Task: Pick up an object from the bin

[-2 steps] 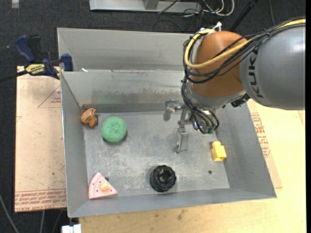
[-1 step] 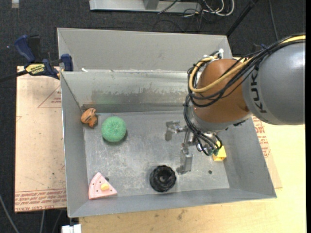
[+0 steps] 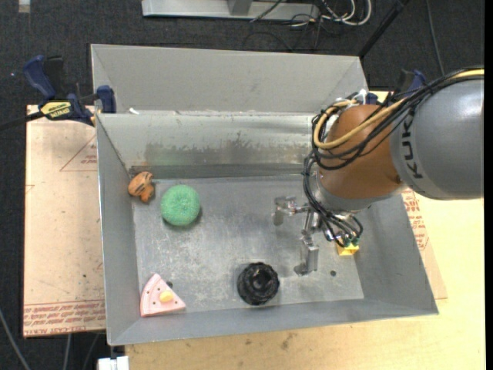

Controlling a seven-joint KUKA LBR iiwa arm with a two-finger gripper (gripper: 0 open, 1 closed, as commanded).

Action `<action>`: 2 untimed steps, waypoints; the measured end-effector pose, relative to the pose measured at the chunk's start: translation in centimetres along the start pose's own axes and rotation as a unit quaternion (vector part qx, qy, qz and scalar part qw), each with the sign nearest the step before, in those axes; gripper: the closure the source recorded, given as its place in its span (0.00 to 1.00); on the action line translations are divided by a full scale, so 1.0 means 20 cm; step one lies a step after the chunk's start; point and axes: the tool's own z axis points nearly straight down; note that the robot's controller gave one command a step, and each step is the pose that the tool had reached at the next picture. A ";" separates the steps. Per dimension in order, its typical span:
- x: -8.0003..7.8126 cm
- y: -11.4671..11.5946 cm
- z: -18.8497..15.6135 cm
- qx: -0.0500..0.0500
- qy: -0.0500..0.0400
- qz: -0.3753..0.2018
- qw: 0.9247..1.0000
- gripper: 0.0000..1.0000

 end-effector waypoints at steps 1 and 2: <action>0.05 0.22 0.09 0.000 0.003 0.025 1.000 0.00; 0.14 0.39 0.14 -0.002 0.002 -0.028 1.000 0.00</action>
Offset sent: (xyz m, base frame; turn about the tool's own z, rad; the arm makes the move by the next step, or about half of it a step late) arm -0.0575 0.0700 -0.0355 -0.1290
